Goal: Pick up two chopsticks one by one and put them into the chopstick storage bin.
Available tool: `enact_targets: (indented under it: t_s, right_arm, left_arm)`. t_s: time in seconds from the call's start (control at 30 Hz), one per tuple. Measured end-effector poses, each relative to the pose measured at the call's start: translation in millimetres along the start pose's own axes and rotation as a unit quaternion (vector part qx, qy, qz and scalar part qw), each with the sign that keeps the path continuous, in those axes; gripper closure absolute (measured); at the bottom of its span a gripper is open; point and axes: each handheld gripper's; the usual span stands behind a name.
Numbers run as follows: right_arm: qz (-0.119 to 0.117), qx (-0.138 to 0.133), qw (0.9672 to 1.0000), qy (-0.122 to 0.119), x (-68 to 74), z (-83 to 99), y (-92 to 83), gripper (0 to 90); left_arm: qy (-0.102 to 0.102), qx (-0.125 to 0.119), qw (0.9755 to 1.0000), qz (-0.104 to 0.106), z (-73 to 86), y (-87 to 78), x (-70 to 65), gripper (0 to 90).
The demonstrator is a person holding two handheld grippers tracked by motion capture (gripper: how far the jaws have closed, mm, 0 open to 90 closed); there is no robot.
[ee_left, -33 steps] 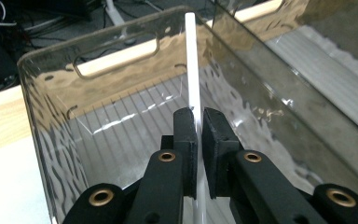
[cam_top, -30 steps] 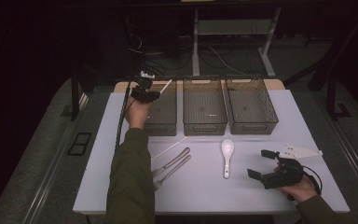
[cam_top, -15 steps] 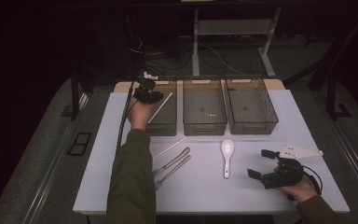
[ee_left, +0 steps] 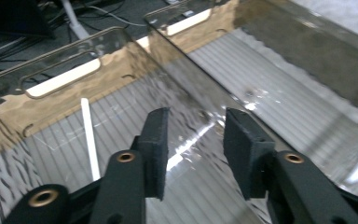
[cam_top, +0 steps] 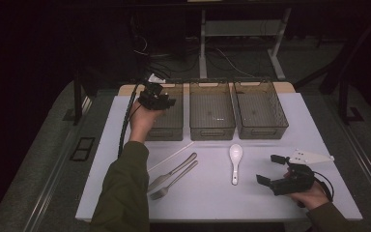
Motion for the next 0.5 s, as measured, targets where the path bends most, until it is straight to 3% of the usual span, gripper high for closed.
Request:
enact_targets:
  t_s: [0.3,0.5]
  right_arm:
    - [-0.001,-0.001,1.0000,0.004,-0.8,-0.2,-0.3,0.8]
    - [-0.001,0.001,1.0000,0.004,-0.6,0.0,-0.3,0.8]
  left_arm:
    - [0.014,-0.001,0.9990,0.042,9.1,-25.1,-16.7,45.4]
    - [0.021,-0.027,0.9978,0.056,18.2,-38.8,-28.3,40.2]
Point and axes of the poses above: each handheld gripper's, and its own axes: y roughly forward along the jaws, z roughly out of its underside, x roughly to its left, and after that the axes turned 1 degree about -x, right-handed
